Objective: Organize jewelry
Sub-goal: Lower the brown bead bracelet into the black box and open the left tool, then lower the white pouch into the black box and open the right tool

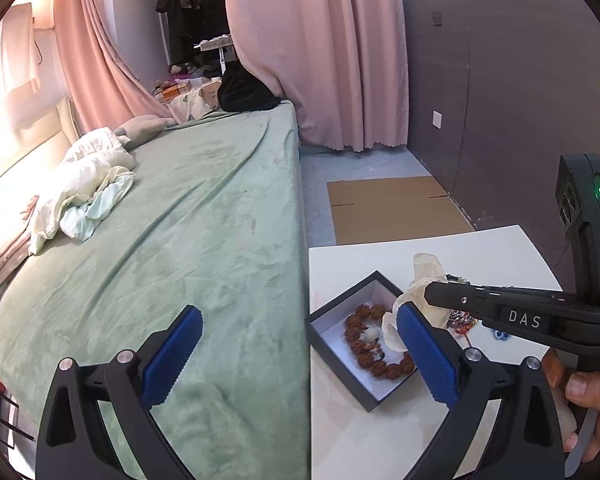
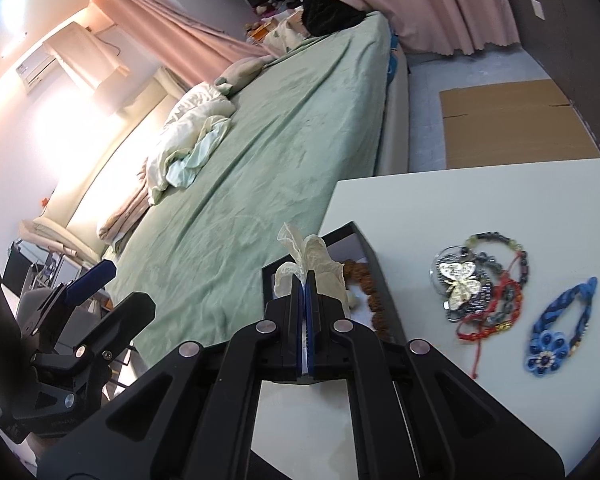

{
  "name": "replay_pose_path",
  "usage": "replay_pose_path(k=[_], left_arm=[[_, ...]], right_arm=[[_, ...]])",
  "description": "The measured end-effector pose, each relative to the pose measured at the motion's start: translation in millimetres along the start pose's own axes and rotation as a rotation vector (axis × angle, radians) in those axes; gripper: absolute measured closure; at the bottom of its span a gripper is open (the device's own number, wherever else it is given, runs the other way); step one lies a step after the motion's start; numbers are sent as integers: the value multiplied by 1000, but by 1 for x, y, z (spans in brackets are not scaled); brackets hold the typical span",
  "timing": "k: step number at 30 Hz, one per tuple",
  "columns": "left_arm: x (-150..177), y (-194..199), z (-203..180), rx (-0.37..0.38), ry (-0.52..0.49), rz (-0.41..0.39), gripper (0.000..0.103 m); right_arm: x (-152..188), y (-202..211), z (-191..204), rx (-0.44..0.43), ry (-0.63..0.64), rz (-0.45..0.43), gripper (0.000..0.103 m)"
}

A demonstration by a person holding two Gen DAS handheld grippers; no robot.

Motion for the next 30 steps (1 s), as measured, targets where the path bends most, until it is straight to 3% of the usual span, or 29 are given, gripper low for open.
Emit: replay_pose_path(k=[3, 5, 6, 8, 10, 14, 19, 30], left_arm=[[3, 2, 7, -8, 13, 6, 9], [5, 2, 9, -12, 19, 10, 9], [6, 2, 9, -11, 21, 13, 9], [6, 2, 7, -8, 22, 14, 9], [6, 2, 4, -3, 20, 15, 9], [5, -1, -7, 19, 17, 13, 9], [2, -8, -30, 58, 9, 13, 9], [1, -30, -92, 175, 7, 29, 9]], right_arm=[[5, -4, 3, 14, 15, 28, 88], [6, -3, 3, 21, 12, 29, 68], [5, 1, 1, 32, 12, 17, 64], [3, 7, -1, 43, 12, 3, 44], [-3, 19, -8, 57, 6, -26, 35], [-8, 38, -28, 103, -14, -42, 35], [-14, 59, -55, 221, 15, -58, 35], [-17, 88, -92, 312, 25, -67, 35]])
Point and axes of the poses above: each gripper's, at about its wrist camera, not at the fingertips, and y roughly against the way its jaws point, z to its left, x to its underside, the point moved 10 cm from there along -y, roughly the way its jaws point, and after that the axes turned 10 degrees about -z, right-handed, at the moved point
